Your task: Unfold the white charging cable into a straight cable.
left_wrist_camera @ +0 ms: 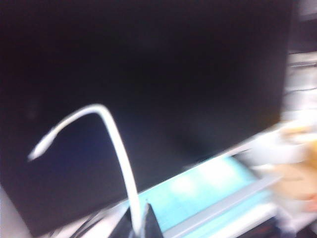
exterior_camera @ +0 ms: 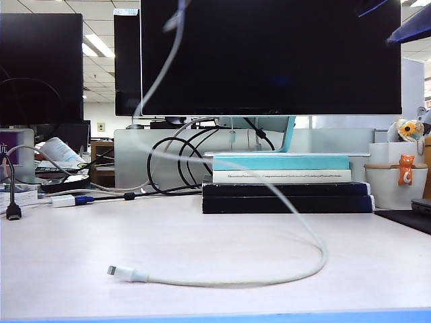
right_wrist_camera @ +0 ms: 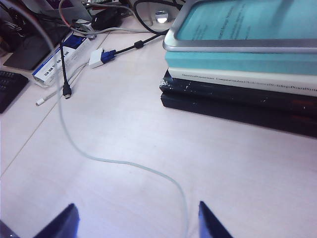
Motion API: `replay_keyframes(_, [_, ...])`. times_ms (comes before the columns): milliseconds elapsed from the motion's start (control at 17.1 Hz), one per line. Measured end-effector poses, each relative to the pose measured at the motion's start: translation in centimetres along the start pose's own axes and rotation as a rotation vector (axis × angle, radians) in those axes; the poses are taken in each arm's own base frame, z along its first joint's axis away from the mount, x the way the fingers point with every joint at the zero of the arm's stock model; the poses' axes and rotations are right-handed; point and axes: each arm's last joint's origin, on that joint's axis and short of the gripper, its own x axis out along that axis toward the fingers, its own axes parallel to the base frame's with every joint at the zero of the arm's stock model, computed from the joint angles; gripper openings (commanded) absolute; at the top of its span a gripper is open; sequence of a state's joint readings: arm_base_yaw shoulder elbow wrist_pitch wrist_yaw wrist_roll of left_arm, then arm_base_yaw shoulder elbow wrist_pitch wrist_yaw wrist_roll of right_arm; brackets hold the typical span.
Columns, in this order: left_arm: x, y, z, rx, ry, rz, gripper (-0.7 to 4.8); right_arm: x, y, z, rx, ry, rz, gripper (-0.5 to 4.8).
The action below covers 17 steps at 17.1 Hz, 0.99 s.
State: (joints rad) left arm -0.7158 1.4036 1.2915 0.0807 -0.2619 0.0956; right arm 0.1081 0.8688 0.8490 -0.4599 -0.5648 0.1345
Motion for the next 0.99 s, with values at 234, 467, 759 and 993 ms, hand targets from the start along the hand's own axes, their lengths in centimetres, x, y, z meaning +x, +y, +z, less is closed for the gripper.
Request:
replay_keyframes(234, [-1.4, 0.4, -2.4, -0.100, 0.063, 0.069, -0.06, 0.1, -0.1, 0.0, -0.004, 0.000, 0.000, 3.10])
replay_keyframes(467, [-5.3, 1.3, -8.6, -0.070, 0.192, 0.128, -0.06, 0.1, -0.1, 0.0, -0.004, 0.000, 0.000, 3.10])
replay_keyframes(759, [-9.5, 5.8, -14.4, -0.193, 0.158, 0.304, -0.06, 0.2, -0.1, 0.0, -0.003, 0.004, 0.011, 3.10])
replay_keyframes(993, [-9.3, 6.1, -17.4, -0.372, 0.264, 0.240, 4.79, 0.5, -0.3, -0.7, 0.011, 0.028, 0.029, 3.10])
